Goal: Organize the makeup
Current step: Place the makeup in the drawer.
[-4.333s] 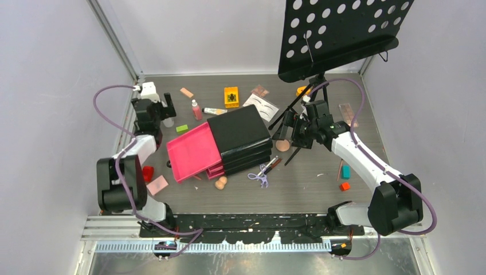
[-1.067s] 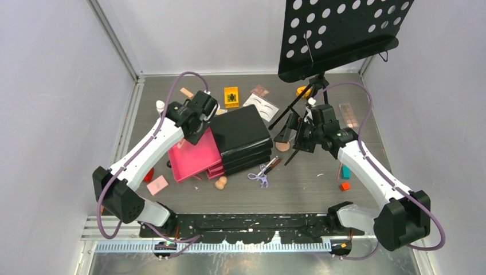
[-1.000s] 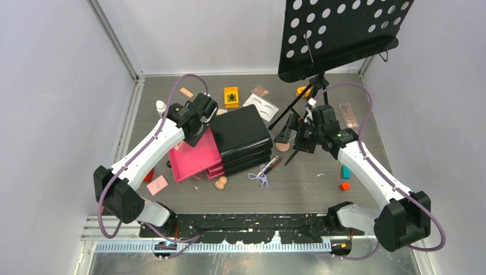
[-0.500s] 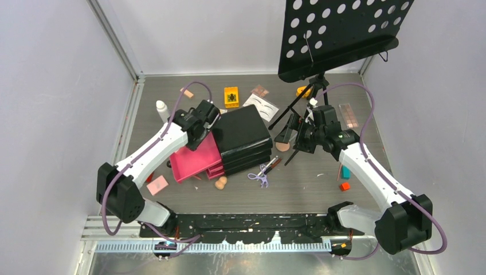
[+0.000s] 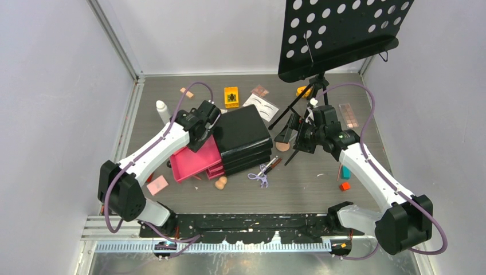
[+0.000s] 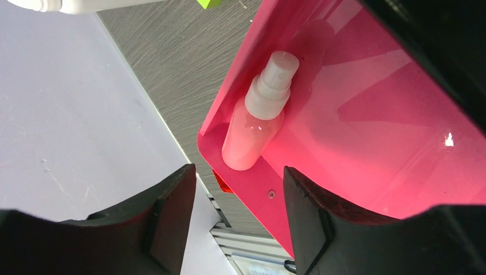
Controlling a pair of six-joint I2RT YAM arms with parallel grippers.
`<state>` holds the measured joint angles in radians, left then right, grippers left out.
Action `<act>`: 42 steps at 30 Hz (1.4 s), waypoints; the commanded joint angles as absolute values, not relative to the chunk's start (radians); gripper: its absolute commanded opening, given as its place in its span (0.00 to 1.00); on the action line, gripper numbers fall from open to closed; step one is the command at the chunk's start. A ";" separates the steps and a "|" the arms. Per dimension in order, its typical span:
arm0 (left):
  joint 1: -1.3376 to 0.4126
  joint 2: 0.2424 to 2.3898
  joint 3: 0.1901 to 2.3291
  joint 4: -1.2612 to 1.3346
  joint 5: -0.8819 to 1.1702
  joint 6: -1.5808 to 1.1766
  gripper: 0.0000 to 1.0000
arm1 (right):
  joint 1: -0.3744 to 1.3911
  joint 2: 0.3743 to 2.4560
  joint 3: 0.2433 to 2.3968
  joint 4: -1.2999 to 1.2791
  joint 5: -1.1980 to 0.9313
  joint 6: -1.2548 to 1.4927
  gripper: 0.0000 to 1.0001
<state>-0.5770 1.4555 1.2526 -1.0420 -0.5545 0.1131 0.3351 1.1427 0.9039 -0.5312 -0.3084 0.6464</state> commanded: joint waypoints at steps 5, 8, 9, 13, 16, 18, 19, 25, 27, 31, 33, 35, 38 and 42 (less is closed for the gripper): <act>-0.582 1.365 1.324 -0.973 -0.519 0.116 0.66 | 0.341 1.111 0.911 -0.518 -0.299 0.650 0.97; -0.581 1.273 1.345 -0.892 -0.451 0.112 0.73 | 0.341 1.112 0.913 -0.521 -0.296 0.647 0.97; -0.579 1.245 1.346 -0.854 -0.434 0.105 0.75 | 0.342 1.112 0.914 -0.524 -0.295 0.644 0.97; -0.540 1.175 1.353 -0.731 -0.368 0.060 0.81 | 0.340 1.110 0.928 -0.543 -0.282 0.632 0.97; -0.489 1.181 1.385 -0.694 -0.328 0.012 0.80 | 0.342 1.108 0.935 -0.551 -0.278 0.629 0.97; -0.456 1.200 1.402 -0.681 -0.312 -0.036 0.81 | 0.341 1.108 0.939 -0.556 -0.275 0.627 0.97; -0.440 1.208 1.405 -0.672 -0.313 -0.064 0.80 | 0.341 1.107 0.941 -0.559 -0.271 0.625 0.97; -0.310 1.267 1.446 -0.688 -0.230 -0.253 0.82 | 0.341 1.090 0.980 -0.615 -0.226 0.601 0.97; -0.282 1.281 1.452 -0.684 -0.176 -0.288 0.83 | 0.341 1.075 0.996 -0.638 -0.191 0.597 0.97; -0.250 1.320 1.473 -0.669 -0.112 -0.330 0.87 | 0.340 1.053 1.013 -0.661 -0.110 0.599 0.97; -0.241 1.351 1.500 -0.681 -0.098 -0.351 0.89 | 0.340 1.051 1.029 -0.683 -0.080 0.603 0.97; -0.239 1.384 1.535 -0.696 -0.096 -0.378 0.91 | 0.339 1.051 1.046 -0.707 -0.051 0.606 0.97; -0.239 1.426 1.556 -0.695 -0.104 -0.426 0.95 | 0.340 1.042 1.064 -0.740 -0.005 0.615 0.98; -0.232 1.459 1.564 -0.683 -0.096 -0.469 1.00 | 0.341 1.035 1.079 -0.783 0.090 0.645 0.99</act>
